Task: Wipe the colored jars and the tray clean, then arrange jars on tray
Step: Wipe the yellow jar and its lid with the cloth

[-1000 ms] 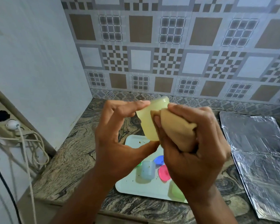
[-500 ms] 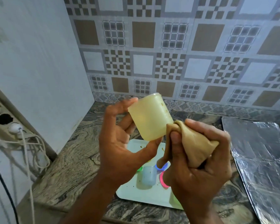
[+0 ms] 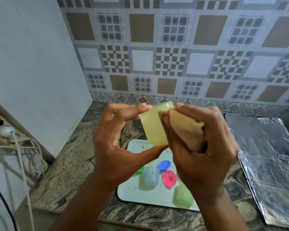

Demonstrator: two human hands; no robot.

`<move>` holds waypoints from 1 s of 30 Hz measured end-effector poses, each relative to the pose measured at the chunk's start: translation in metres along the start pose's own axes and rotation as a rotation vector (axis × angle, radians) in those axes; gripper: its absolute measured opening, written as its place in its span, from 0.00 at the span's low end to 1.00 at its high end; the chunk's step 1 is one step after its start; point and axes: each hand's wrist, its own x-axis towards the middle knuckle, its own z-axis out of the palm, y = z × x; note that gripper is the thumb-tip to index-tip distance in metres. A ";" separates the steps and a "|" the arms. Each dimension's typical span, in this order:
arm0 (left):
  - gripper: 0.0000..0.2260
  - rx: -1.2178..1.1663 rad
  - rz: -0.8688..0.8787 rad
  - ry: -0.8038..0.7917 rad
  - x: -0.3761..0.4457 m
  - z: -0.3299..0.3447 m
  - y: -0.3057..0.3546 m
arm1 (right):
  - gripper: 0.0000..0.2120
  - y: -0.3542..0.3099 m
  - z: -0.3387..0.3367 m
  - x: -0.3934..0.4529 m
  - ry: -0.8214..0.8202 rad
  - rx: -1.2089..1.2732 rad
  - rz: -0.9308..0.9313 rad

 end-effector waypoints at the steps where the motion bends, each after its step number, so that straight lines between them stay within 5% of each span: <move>1: 0.33 0.003 0.012 0.002 0.000 0.000 0.001 | 0.12 0.000 0.000 0.006 0.008 0.024 0.043; 7: 0.32 -0.154 -0.112 0.051 -0.003 0.005 0.003 | 0.07 0.013 -0.002 0.021 0.043 0.139 0.357; 17: 0.33 -0.408 -0.194 0.109 -0.001 0.016 0.010 | 0.10 -0.013 0.004 -0.016 0.152 0.199 0.216; 26: 0.32 -0.137 -0.108 0.058 -0.002 0.004 0.004 | 0.13 -0.013 -0.007 -0.004 0.033 0.083 0.067; 30: 0.33 -0.205 -0.112 0.061 -0.008 0.005 0.007 | 0.09 -0.011 -0.006 0.014 0.025 0.102 0.209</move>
